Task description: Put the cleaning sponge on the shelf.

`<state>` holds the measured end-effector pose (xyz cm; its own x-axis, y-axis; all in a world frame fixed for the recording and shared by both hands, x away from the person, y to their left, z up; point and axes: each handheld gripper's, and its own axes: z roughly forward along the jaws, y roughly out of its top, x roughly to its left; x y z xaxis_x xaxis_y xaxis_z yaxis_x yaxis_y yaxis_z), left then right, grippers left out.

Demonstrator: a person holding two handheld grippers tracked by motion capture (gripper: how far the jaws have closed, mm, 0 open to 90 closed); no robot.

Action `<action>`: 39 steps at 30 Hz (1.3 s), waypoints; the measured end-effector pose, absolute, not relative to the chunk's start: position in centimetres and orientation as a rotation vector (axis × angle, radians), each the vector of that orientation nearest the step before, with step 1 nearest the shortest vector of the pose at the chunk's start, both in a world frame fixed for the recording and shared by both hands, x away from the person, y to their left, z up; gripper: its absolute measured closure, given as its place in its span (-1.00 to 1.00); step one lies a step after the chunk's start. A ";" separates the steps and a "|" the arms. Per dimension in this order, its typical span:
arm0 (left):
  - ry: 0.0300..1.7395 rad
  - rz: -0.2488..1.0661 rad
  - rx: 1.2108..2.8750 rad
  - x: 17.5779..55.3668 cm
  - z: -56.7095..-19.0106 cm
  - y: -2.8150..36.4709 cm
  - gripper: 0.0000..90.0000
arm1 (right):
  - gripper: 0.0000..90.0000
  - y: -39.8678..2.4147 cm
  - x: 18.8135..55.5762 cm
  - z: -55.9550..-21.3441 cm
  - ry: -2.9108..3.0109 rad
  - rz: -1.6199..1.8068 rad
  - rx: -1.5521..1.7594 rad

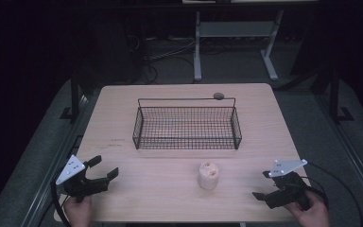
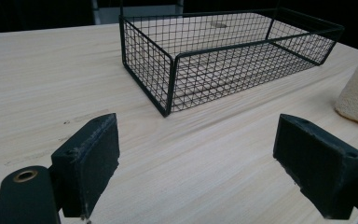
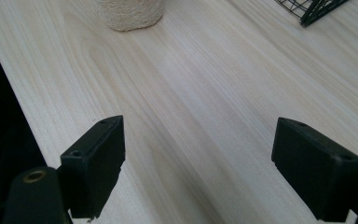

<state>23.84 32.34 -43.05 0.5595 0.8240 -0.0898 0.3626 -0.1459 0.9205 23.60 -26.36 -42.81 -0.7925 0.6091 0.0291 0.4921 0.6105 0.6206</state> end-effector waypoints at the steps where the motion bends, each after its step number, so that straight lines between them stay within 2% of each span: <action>1: 0.993 0.547 1.742 23.9 -43.1 32.3 -0.69 | -0.63 -26.3 23.6 -42.8 2.655 0.936 0.919; 39: 0.980 0.547 1.751 23.6 -43.0 32.1 -0.69 | -0.63 -22.6 23.5 -42.8 2.738 0.877 0.777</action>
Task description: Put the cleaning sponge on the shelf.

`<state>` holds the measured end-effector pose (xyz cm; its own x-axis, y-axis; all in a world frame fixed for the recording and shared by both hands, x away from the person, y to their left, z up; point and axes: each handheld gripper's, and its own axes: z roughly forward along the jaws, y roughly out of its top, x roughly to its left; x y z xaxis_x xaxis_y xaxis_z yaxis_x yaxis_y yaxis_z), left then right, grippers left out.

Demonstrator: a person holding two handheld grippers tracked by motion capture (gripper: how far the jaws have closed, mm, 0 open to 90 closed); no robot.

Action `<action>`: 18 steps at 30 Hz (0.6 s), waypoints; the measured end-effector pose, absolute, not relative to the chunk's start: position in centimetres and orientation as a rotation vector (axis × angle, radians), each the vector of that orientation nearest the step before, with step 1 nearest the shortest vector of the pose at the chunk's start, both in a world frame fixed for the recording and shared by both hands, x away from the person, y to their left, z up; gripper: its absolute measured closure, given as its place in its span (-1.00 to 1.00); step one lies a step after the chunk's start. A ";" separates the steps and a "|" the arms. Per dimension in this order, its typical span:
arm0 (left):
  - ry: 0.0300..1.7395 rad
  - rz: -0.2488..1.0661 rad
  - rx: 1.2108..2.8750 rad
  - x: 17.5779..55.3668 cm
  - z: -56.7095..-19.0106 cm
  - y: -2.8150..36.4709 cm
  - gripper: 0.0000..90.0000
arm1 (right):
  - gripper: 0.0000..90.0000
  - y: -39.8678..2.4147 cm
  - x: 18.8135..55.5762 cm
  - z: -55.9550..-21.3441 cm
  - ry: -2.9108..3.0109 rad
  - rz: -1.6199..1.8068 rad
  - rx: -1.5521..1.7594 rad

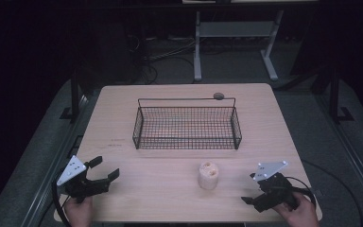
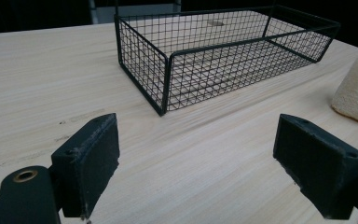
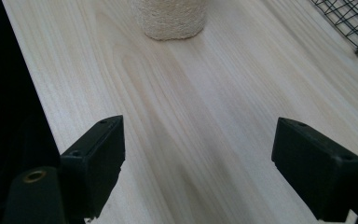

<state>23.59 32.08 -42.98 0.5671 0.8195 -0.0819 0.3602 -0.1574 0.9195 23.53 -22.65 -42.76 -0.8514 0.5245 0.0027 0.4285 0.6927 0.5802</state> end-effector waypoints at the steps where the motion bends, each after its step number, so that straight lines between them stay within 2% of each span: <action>1: 0.981 0.546 1.752 23.6 -43.0 32.1 -0.69 | -0.63 -22.5 23.6 -42.8 2.741 0.872 0.772; 18: 0.984 0.550 1.736 23.3 -42.9 32.2 -0.69 | -0.63 -19.9 24.5 -42.7 2.807 0.871 0.666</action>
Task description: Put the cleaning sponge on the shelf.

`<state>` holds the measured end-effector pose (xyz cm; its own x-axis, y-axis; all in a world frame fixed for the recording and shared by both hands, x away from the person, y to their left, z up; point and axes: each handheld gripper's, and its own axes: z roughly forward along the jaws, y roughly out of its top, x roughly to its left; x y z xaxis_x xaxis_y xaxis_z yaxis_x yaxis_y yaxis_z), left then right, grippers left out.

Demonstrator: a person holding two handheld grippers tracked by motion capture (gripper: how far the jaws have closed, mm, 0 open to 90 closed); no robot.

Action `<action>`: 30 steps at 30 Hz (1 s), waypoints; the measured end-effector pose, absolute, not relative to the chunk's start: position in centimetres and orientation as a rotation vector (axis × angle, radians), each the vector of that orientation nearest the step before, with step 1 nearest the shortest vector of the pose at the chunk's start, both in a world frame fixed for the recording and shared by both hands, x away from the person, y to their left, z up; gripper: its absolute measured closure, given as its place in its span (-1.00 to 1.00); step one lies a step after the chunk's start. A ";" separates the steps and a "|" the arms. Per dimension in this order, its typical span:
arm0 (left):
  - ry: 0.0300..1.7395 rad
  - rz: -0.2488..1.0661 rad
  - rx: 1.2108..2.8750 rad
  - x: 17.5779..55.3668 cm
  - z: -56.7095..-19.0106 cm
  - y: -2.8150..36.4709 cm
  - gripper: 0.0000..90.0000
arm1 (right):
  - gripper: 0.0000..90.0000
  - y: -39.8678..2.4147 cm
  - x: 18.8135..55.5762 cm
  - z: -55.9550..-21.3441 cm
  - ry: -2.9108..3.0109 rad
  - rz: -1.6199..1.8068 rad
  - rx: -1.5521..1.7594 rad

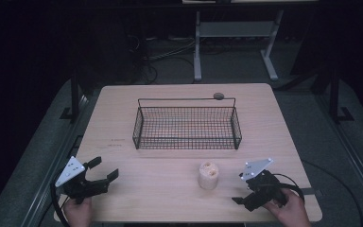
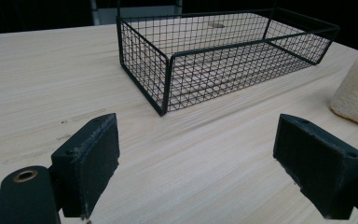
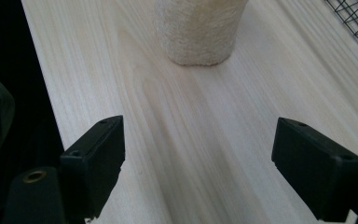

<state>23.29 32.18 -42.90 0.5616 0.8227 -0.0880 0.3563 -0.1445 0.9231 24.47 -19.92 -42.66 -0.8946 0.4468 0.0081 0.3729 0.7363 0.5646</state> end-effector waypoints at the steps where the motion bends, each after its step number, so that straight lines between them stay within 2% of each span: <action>1: 0.985 0.550 1.736 23.3 -42.9 32.2 -0.69 | -0.63 -19.9 24.5 -42.6 2.809 0.872 0.670; 30: 0.984 0.551 1.739 23.2 -42.9 32.3 -0.69 | -0.63 -16.0 26.7 -40.7 2.870 0.846 0.511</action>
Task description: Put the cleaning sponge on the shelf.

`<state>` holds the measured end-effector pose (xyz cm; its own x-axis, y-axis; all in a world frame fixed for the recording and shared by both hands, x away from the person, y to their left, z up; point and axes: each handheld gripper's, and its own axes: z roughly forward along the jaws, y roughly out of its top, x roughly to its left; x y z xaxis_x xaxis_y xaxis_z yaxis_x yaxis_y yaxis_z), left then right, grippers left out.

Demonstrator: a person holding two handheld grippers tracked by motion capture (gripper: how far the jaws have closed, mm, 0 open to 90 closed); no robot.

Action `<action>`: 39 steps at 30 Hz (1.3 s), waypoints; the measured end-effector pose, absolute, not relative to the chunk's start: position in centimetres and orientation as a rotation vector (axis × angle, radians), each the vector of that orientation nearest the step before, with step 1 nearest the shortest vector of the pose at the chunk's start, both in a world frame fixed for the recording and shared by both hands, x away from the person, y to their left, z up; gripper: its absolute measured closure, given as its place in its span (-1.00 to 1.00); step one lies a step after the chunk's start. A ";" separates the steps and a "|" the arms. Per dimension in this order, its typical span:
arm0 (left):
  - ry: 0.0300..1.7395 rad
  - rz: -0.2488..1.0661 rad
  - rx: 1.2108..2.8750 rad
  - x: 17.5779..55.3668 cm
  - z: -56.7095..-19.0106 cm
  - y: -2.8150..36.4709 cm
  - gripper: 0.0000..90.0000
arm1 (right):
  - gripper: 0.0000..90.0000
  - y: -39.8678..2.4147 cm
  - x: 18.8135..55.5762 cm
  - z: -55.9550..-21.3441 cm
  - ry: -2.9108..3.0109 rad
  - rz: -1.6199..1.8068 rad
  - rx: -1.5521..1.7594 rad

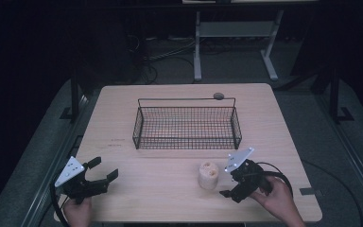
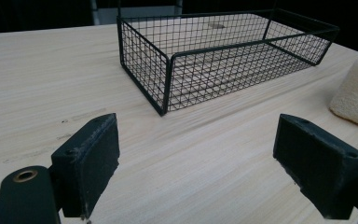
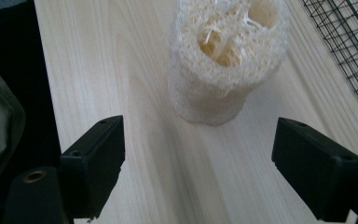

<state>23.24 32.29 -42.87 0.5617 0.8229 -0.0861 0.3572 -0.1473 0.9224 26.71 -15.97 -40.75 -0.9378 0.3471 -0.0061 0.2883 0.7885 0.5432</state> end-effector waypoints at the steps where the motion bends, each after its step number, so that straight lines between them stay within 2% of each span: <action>1: 0.983 0.551 1.739 23.2 -42.9 32.3 -0.69 | -0.63 -15.7 26.8 -40.6 2.876 0.836 0.501; 25: 0.982 0.547 1.735 23.2 -42.8 32.4 -0.69 | -0.63 -12.9 29.3 -39.1 2.897 0.806 0.446; 35: 0.979 0.546 1.734 23.2 -42.8 32.3 -0.69 | -0.62 -12.2 29.8 -39.5 2.916 0.799 0.448; 39: 0.977 0.547 1.734 23.2 -42.8 32.3 -0.69 | -0.52 -11.9 29.8 -39.6 2.923 0.795 0.433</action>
